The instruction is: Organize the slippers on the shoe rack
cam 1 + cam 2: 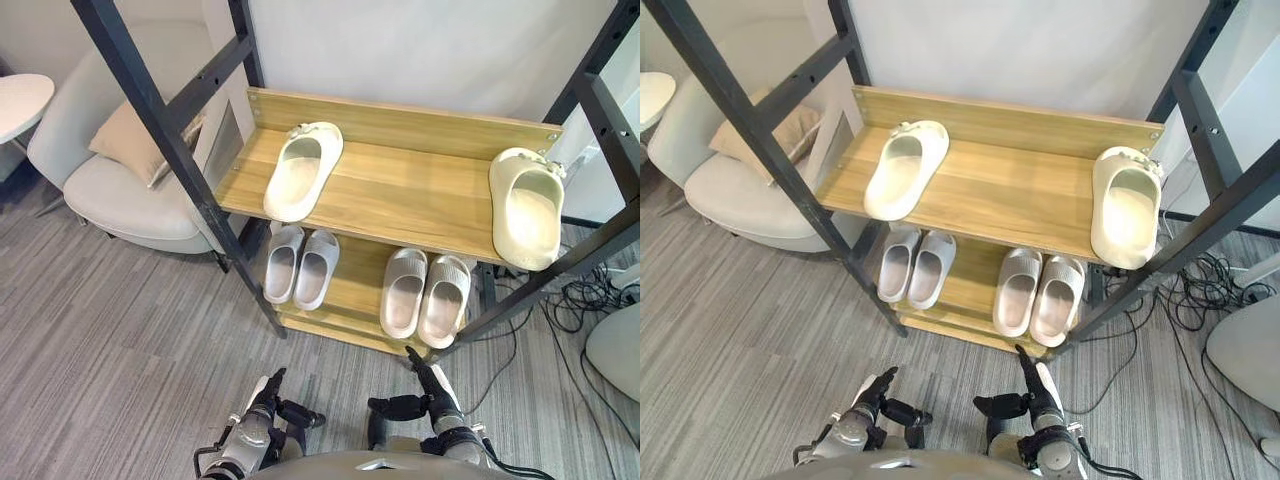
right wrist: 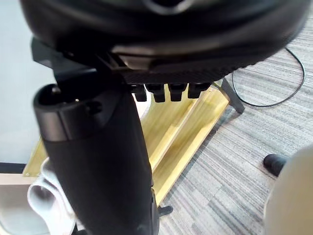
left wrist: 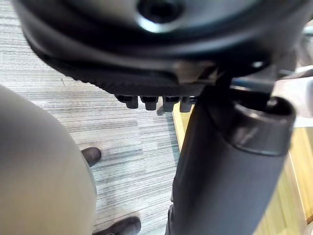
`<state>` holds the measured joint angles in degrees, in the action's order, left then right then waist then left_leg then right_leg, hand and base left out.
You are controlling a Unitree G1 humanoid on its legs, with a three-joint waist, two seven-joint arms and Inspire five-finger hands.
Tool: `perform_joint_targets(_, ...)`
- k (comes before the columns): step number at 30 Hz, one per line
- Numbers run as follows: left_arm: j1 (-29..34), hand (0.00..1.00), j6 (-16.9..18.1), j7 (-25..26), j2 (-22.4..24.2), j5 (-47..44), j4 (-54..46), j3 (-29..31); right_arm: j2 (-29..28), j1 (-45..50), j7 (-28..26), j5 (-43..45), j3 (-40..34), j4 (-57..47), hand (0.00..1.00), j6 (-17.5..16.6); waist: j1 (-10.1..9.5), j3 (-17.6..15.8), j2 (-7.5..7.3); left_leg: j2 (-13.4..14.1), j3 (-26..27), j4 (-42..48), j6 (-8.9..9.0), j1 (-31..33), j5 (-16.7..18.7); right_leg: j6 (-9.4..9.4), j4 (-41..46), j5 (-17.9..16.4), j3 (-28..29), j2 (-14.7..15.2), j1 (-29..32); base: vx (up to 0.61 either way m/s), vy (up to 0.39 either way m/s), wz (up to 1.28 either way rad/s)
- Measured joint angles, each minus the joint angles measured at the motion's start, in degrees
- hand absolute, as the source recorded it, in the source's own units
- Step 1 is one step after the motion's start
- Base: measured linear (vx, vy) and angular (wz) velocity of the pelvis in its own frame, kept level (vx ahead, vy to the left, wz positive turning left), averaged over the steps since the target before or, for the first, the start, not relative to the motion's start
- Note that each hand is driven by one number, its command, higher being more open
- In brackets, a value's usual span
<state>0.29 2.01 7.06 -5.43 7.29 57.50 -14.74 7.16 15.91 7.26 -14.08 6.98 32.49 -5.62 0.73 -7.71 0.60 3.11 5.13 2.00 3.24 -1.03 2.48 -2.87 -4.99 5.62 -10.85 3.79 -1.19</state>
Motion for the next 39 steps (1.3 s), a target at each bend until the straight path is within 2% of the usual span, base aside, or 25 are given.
perform_joint_targets(4, 1.24, 1.0, -0.05, 0.06, 0.02, -1.21, -3.47, -0.79, -0.2, -2.03, 0.94, 1.31, -1.59, 3.77, 1.0, 0.42, 0.02, 0.15, 0.09, -0.33, -0.72, -0.71, -0.8, -0.24, -0.53, 0.13, 0.12, -0.12, -0.62, -0.01, -0.17, 0.04, -0.001, 0.09)
perform_joint_targets(8, 2.27, 1.0, -0.02, -0.07, -0.53, -3.7, -13.9, -5.08, -0.8, -2.81, 2.07, 3.08, -3.48, 6.01, 1.0, 0.59, 0.04, 0.17, 0.09, -1.04, -2.44, -0.93, -1.09, -0.94, -0.72, -0.19, 0.12, -0.53, -2.19, 0.49, -1.72, 0.05, 0.021, 0.21)
perform_joint_targets(9, 2.8, 1.0, 0.25, -0.16, -1.25, -4.63, -19.56, -7.18, -0.92, -2.81, 2.11, 3.14, -3.52, 6.02, 1.0, 0.58, 0.04, 0.18, 0.08, -1.16, -2.64, -0.98, -1.17, -0.95, -0.77, -0.21, 0.12, -0.55, -2.5, 0.61, -1.84, 0.01, 0.026, 0.09)
perform_joint_targets(11, 3.1, 1.0, 0.94, -0.4, -2.19, -5.18, -23.15, -8.67, -1.0, -2.8, 2.1, 3.32, -3.54, 6.02, 1.0, 0.58, 0.04, 0.2, 0.11, -1.23, -2.73, -1.01, -1.23, -0.95, -0.81, -0.21, 0.12, -0.55, -2.67, 0.67, -1.87, -0.01, 0.016, 0.05)
perform_joint_targets(14, 4.98, 1.0, 2.78, -3.2, -4.84, -6.98, -33.46, -12.76, -0.94, -2.48, 1.7, 5.78, -3.63, 6.02, 1.0, 0.55, 0.09, 0.55, 0.56, -1.28, -2.89, -1.17, -1.4, -0.95, -0.93, -0.22, 0.12, -0.6, -2.86, 0.72, -1.86, -0.01, 0.005, 0.01)
perform_joint_targets(17, 6.12, 1.0, 3.95, -6.35, -6.73, -8.88, -38.45, -16.98, -0.48, -2.16, 0.66, 7.48, -3.62, 6.02, 1.0, 0.44, 0.14, 1.12, 1.19, -1.29, -3.12, -1.9, -1.57, -1.14, -1.15, -0.22, 0.12, -0.8, -3.02, 0.73, -1.79, 0.0, 0.001, 0.04)
perform_joint_targets(23, 6.19, 1.0, 4.13, -11.5, -8.96, -13.88, -46.91, -24.04, 0.02, -2.15, -1.08, 7.53, -3.55, 6.02, 1.0, 0.28, 0.45, 1.83, 1.71, -1.17, -3.36, -2.35, -1.54, -1.15, -1.18, -0.27, 0.16, -1.25, -3.27, 0.62, -1.81, 0.01, 0.0, 0.02)
perform_joint_targets(32, 6.1, 1.0, 4.46, -11.83, -11.15, -23.09, -63.59, -25.05, 0.45, -1.86, -2.02, 7.55, -2.36, 6.05, 1.0, 0.26, 0.89, 3.45, 1.95, -1.19, -3.16, -2.72, -1.55, -1.76, -1.15, -0.28, 0.21, -1.56, -3.16, 0.69, -2.16, 0.02, 0.001, 0.0)
perform_joint_targets(39, 3.97, 1.0, 6.88, -7.11, -7.65, -26.94, -74.92, -22.51, 1.41, -1.6, -1.97, 7.6, -2.28, 7.52, 1.0, -0.08, 0.65, 5.42, 2.11, -1.13, -3.8, -2.51, -1.62, -2.03, -1.06, -0.53, 2.42, -2.94, -3.59, 1.36, -1.94, 0.0, 0.005, 0.04)
